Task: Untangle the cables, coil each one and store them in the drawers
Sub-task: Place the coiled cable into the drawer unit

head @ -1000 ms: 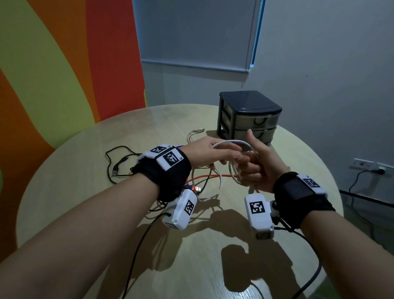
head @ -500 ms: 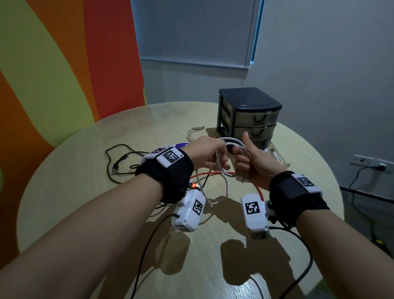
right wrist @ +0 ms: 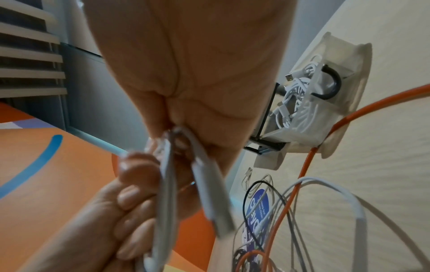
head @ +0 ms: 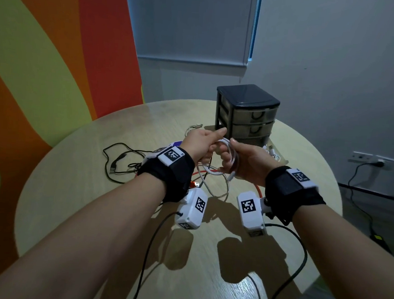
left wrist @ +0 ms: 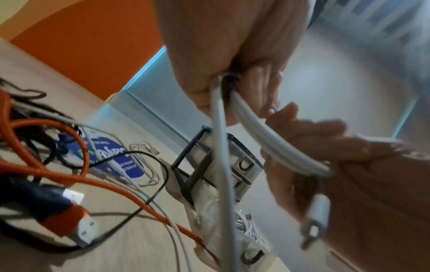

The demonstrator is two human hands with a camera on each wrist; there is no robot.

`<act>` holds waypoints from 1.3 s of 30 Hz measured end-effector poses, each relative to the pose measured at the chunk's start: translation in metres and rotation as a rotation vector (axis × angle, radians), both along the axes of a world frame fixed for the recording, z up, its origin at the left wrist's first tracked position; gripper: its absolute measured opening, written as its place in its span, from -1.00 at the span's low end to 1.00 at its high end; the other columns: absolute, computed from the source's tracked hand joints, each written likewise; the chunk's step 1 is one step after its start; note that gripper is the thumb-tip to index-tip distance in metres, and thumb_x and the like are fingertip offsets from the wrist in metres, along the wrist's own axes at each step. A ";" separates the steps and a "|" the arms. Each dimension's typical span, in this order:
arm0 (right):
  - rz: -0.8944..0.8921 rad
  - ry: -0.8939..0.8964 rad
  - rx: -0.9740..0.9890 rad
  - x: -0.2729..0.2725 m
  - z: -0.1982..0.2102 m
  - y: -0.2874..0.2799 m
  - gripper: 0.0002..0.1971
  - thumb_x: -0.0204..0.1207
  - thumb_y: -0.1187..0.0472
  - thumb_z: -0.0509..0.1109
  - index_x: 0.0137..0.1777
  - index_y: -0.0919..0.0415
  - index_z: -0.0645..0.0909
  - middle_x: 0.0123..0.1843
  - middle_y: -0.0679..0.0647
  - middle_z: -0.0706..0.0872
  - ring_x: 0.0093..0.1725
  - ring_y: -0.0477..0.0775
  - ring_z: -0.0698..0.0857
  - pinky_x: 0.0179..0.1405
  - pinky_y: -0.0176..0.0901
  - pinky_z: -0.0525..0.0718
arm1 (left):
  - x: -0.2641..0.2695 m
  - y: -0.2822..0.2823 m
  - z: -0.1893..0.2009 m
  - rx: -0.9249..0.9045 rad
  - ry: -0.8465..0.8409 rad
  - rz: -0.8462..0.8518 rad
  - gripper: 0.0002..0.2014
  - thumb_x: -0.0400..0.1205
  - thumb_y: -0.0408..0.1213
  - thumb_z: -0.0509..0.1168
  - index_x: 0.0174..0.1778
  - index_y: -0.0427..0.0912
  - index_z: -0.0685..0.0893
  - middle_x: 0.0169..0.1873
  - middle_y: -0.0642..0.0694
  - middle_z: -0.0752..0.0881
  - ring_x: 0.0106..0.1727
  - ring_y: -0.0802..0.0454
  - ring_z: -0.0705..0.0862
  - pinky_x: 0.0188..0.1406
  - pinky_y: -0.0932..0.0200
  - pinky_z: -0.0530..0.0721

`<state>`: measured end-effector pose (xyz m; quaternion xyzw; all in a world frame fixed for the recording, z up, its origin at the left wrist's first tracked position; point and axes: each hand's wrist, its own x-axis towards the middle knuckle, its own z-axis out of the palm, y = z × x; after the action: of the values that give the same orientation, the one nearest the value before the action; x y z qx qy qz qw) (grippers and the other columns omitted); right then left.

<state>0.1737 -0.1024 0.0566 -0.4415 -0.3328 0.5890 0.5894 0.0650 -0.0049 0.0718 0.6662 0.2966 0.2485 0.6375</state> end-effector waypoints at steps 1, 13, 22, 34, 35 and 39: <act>-0.004 0.017 0.007 -0.001 0.000 0.001 -0.67 0.72 0.16 -0.02 -0.12 0.23 0.52 -0.41 -0.02 0.54 -0.45 -0.08 0.55 -0.16 -0.19 0.61 | 0.001 0.002 -0.001 0.048 0.017 0.019 -0.64 0.65 -0.08 0.28 -0.45 -0.14 0.49 -0.68 0.04 0.39 -0.72 0.17 0.27 -0.74 0.36 0.20; -0.307 0.334 0.120 -0.006 0.011 0.018 -0.62 0.75 0.17 -0.09 -0.30 0.18 0.37 -0.69 -0.12 0.24 -0.76 -0.20 0.19 -0.74 -0.43 0.19 | 0.002 0.001 -0.013 0.126 -0.035 0.061 -0.77 0.76 -0.21 0.06 0.15 -0.17 0.59 -0.42 -0.13 0.56 -0.55 0.06 0.55 -0.59 0.24 0.61; -0.623 0.494 0.345 0.012 0.033 0.016 -0.71 0.76 0.22 -0.10 -0.12 0.25 0.38 -0.31 0.13 0.80 -0.33 -0.01 0.79 -0.22 -0.22 0.76 | 0.000 0.001 -0.032 0.229 0.013 0.139 -0.76 0.71 -0.25 0.19 0.29 -0.02 0.57 -0.45 -0.05 0.50 -0.55 0.08 0.47 -0.61 0.26 0.44; -0.658 0.031 0.329 0.015 0.029 0.024 -0.73 0.76 0.27 -0.06 0.01 0.34 0.46 0.29 0.24 0.64 0.17 0.07 0.71 0.03 -0.18 0.69 | -0.009 0.003 -0.014 1.458 0.337 0.235 -0.57 0.69 0.06 0.03 0.03 -0.08 0.75 -0.22 -0.12 0.51 -0.41 -0.06 0.49 -0.46 0.14 0.56; -0.625 0.048 0.322 0.015 0.030 0.023 -0.70 0.76 0.25 -0.08 0.06 0.38 0.46 0.25 0.25 0.67 0.07 0.04 0.76 -0.01 -0.17 0.69 | -0.008 0.004 -0.011 1.458 0.443 0.201 -0.58 0.70 0.04 0.03 0.01 -0.08 0.75 -0.17 -0.12 0.53 -0.35 -0.08 0.53 -0.41 0.14 0.55; -0.554 0.098 0.260 0.007 0.035 0.019 -0.65 0.77 0.19 -0.11 -0.04 0.33 0.45 -0.10 0.16 0.77 -0.20 0.00 0.82 -0.20 -0.20 0.73 | -0.005 0.005 -0.007 1.514 0.702 0.070 -0.62 0.69 -0.04 0.07 0.10 -0.10 0.76 -0.02 -0.11 0.63 -0.08 -0.11 0.64 -0.26 0.19 0.41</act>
<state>0.1811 -0.0838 0.0917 -0.4073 -0.2436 0.3793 0.7943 0.0597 0.0002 0.0652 0.9437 0.2514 0.1783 -0.1200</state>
